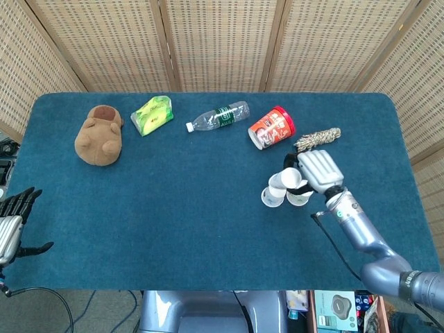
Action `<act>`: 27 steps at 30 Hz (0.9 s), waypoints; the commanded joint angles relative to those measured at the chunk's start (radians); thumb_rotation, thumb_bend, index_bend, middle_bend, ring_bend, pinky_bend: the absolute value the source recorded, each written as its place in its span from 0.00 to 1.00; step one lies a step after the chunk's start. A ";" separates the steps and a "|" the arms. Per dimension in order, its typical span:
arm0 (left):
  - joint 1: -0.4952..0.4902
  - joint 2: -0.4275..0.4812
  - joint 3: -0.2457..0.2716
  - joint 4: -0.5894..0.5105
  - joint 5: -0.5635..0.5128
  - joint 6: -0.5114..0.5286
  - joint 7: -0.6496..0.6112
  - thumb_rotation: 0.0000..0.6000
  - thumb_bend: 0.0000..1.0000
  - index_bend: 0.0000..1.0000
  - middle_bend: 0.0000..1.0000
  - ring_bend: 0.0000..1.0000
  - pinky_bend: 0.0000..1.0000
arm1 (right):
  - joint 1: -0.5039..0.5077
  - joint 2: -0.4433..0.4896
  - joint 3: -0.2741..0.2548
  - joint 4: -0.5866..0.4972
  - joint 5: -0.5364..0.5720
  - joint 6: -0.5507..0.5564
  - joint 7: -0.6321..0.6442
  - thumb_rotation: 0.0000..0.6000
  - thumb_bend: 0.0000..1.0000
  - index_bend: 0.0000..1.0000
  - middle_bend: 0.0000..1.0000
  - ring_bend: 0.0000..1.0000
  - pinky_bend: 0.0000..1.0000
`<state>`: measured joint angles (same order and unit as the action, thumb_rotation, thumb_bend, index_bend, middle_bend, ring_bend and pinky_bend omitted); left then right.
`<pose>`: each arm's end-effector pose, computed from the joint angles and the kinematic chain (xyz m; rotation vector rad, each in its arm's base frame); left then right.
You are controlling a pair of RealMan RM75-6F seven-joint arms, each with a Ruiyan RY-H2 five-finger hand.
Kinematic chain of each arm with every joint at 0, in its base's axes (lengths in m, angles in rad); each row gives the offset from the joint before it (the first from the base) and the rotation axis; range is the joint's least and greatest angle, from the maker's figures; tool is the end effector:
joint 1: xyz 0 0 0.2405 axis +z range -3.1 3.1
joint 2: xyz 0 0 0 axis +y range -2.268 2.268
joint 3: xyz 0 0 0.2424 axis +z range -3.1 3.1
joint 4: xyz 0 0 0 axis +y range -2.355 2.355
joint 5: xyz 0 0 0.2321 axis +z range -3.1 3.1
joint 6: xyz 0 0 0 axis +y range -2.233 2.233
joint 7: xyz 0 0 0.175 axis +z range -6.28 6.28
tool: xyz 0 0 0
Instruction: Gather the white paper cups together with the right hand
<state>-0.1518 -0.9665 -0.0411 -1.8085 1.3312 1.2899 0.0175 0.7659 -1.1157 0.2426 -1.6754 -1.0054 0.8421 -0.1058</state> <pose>-0.3031 0.2232 0.1363 -1.3908 -1.1111 -0.7749 -0.1458 -0.4066 0.0767 1.7320 -1.0687 0.9524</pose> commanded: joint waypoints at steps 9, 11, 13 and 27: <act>-0.006 -0.003 0.000 -0.005 -0.006 -0.003 0.019 1.00 0.16 0.00 0.00 0.00 0.00 | 0.002 -0.031 -0.031 0.062 -0.010 -0.054 0.029 1.00 0.35 0.53 0.56 0.48 0.55; -0.004 -0.005 0.000 -0.006 -0.005 0.002 0.026 1.00 0.16 0.00 0.00 0.00 0.00 | 0.002 -0.035 -0.032 0.067 -0.004 -0.059 0.034 1.00 0.35 0.53 0.56 0.48 0.55; -0.003 -0.006 0.001 -0.007 -0.005 0.006 0.028 1.00 0.16 0.00 0.00 0.00 0.00 | 0.003 -0.037 -0.033 0.077 0.002 -0.063 0.037 1.00 0.35 0.53 0.56 0.48 0.55; -0.004 -0.005 0.003 -0.007 -0.005 0.003 0.022 1.00 0.16 0.00 0.00 0.00 0.00 | 0.008 -0.054 -0.038 0.110 0.006 -0.088 0.061 1.00 0.35 0.48 0.51 0.48 0.55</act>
<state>-0.1554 -0.9723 -0.0376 -1.8164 1.3269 1.2928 0.0417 0.7725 -1.1671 0.2052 -1.5678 -0.9995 0.7558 -0.0456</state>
